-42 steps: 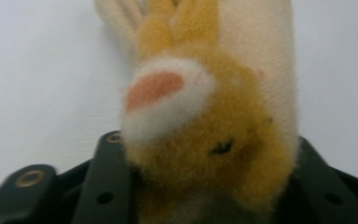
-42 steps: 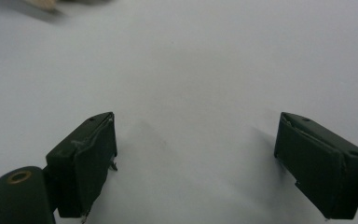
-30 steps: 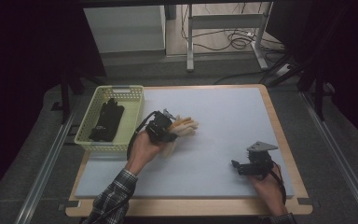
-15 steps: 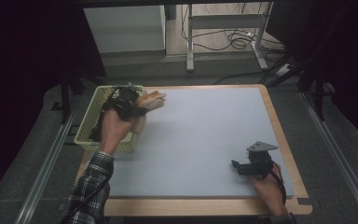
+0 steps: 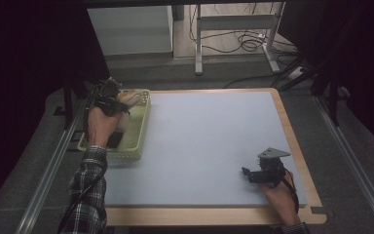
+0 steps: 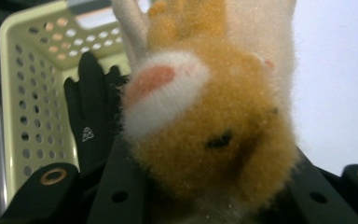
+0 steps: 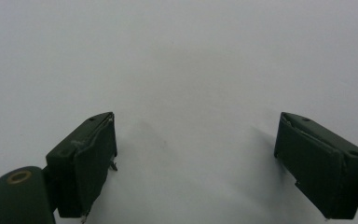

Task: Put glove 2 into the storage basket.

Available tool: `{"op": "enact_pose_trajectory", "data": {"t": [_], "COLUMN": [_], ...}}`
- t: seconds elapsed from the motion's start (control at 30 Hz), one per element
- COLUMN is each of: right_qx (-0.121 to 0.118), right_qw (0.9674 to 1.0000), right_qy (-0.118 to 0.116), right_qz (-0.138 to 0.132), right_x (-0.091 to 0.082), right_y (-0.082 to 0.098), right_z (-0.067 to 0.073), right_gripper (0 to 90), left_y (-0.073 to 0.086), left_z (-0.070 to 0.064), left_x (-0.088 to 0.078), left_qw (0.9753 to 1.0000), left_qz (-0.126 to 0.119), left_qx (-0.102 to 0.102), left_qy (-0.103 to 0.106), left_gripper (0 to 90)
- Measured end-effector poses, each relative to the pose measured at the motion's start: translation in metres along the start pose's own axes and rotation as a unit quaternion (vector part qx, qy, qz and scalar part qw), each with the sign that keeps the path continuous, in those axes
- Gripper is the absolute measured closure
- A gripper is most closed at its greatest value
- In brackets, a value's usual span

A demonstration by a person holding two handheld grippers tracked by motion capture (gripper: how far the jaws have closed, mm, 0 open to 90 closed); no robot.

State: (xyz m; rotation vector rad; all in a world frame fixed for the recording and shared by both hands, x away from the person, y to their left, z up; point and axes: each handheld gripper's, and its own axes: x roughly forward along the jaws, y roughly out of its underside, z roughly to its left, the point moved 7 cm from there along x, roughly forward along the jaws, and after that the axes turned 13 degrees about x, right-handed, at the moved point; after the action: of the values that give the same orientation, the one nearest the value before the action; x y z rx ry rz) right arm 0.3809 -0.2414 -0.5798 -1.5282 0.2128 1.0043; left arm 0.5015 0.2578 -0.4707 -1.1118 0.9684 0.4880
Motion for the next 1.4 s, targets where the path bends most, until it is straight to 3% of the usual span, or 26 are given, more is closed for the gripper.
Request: {"op": "enact_pose_trajectory", "data": {"t": [0.13, 0.23, 0.43, 0.53, 0.6, 0.67, 0.7, 0.73, 0.9, 1.0, 1.03, 1.1, 1.17, 1.3, 1.4], "right_qx": [0.0, 0.0, 0.001, 0.0, -0.001, 0.0, -0.001, -0.001, -0.001, -0.001, -0.001, -0.001, -0.001, -0.001, -0.001], "right_qw": [1.0, 1.0, 1.0, 1.0, 1.0, 1.0, 1.0, 1.0, 1.0, 1.0, 1.0, 1.0, 1.0, 1.0, 1.0], "right_qy": [0.0, 0.0, -0.001, -0.001, -0.001, -0.002, -0.002, -0.002, -0.001, -0.001, -0.001, -0.001, -0.001, -0.001, -0.001], "right_qz": [0.0, 0.0, 0.0, 0.0, -0.001, 0.0, 0.0, 0.0, 0.0, 0.0, 0.0, 0.0, 0.0, 0.0, 0.0], "right_x": [0.0, 0.0, 0.0, 0.0, 0.0, 0.0, 0.0, 0.0, 0.0, 0.0, 0.0, 0.0, 0.0, 0.0, 0.0], "right_y": [0.0, 0.0, 0.0, 0.0, 0.0, 0.0, 0.0, 0.0, 0.0, 0.0, 0.0, 0.0, 0.0, 0.0, 0.0], "right_z": [0.0, 0.0, 0.0, 0.0, 0.0, 0.0, 0.0, 0.0, 0.0, 0.0, 0.0, 0.0, 0.0, 0.0, 0.0], "right_gripper": [12.7, 12.6, 12.7, 12.7, 12.7, 12.6, 12.6, 12.6, 12.7, 12.6, 12.7, 12.6, 12.6, 12.7, 12.6], "left_y": [0.004, 0.005, 0.0, 0.004, 0.01, 0.014, 0.015, 0.015, 0.008, 0.006, 0.008, 0.012, 0.019, 0.029, 0.032], "left_z": [0.006, 0.005, -0.005, -0.01, -0.014, -0.013, -0.012, -0.012, -0.009, -0.001, 0.003, 0.009, 0.012, 0.015, 0.011], "left_x": [0.031, 0.044, 0.073, 0.09, 0.098, 0.099, 0.096, 0.096, 0.061, 0.041, 0.037, 0.036, 0.043, 0.066, 0.08], "left_qw": [0.9997, 0.9994, 0.9987, 0.9965, 0.9945, 0.9947, 0.9944, 0.9944, 0.997, 0.9988, 0.9993, 0.9998, 0.9996, 0.9977, 0.9972], "left_qz": [0.023, 0.03, 0.05, 0.082, 0.102, 0.094, 0.088, 0.088, 0.047, 0.019, 0.014, 0.012, 0.026, 0.064, 0.074], "left_qx": [-0.011, -0.015, -0.004, 0.009, 0.009, -0.001, -0.006, -0.006, 0.012, 0.014, 0.012, 0.01, 0.009, 0.01, 0.009], "left_qy": [0.002, 0.004, 0.006, 0.005, 0.025, 0.041, 0.059, 0.059, 0.06, 0.044, 0.034, 0.014, 0.007, -0.021, -0.008], "left_gripper": [67.6, 67.4, 65.3, 54.7, 38.6, 31.4, 18.3, 12.0, 8.6, 15.8, 21.6, 41.8, 56.7, 68.2, 71.2]}}
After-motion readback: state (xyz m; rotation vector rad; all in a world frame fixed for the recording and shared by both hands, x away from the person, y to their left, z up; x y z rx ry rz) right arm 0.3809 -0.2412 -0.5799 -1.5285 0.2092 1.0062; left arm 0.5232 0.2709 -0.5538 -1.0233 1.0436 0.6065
